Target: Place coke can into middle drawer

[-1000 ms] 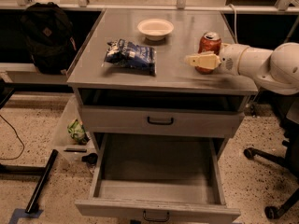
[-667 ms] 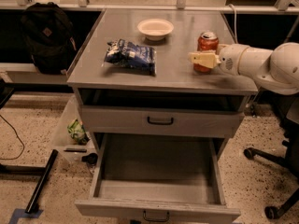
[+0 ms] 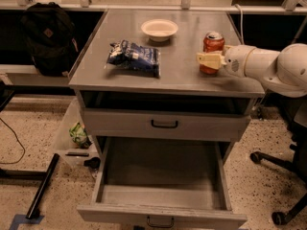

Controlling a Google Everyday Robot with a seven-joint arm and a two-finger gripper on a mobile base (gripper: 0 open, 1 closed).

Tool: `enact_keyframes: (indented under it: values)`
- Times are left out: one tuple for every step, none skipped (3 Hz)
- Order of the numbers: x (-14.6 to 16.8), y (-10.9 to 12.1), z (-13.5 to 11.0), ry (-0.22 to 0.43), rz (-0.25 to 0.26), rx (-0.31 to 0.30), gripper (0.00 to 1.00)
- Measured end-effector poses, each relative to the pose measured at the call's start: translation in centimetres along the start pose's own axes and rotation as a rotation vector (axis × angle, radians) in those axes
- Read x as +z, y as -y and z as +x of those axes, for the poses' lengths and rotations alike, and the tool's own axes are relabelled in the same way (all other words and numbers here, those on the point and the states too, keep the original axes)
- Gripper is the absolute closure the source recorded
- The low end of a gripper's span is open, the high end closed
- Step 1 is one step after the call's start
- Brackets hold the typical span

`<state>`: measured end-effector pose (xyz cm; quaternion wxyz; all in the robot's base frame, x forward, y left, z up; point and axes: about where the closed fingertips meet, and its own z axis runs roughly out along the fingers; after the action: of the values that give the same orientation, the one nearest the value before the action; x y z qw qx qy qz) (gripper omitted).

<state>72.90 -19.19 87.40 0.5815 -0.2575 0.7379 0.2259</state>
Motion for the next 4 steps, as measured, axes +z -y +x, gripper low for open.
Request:
enact_keyframes:
  values:
    - [0.0, 0.0, 0.0, 0.0, 0.0, 0.0, 1.0]
    - [-1.6, -1.7, 0.1, 0.008, -0.05, -0.035, 1.0]
    - [-5.5, -5.9, 1.7, 0.018, -0.139, -0.078, 1.0]
    - [-10.4, -12.1, 3.8, 0.031, -0.21, -0.097, 1.0]
